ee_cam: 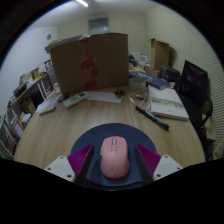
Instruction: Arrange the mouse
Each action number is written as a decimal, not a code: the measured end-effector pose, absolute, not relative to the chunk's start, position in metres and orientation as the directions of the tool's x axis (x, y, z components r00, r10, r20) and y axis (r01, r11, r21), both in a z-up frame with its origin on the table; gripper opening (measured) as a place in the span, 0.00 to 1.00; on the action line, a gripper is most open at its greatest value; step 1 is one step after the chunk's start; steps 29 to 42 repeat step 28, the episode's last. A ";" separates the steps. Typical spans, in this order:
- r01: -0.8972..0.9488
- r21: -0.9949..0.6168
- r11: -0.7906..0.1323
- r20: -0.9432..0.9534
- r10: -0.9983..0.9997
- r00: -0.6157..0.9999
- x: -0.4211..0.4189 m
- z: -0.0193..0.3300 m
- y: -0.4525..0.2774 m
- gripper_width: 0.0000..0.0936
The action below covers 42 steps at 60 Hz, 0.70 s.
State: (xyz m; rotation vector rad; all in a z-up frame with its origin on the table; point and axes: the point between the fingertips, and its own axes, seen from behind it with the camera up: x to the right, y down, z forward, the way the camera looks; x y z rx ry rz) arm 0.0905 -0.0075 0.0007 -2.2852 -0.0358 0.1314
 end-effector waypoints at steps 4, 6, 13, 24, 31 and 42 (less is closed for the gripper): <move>-0.013 -0.765 -0.644 -0.068 0.060 0.996 0.096 0.021 -0.024 0.90; -0.012 -0.770 -0.638 -0.063 0.057 0.996 0.098 0.032 -0.034 0.89; -0.032 -0.779 -0.626 -0.094 0.067 0.993 0.098 0.072 -0.087 0.89; -0.069 -0.769 -0.635 -0.090 0.001 0.996 0.138 0.116 -0.183 0.89; -0.090 -0.768 -0.634 -0.091 -0.030 0.995 0.156 0.126 -0.212 0.89; -0.090 -0.768 -0.634 -0.091 -0.030 0.995 0.156 0.126 -0.212 0.89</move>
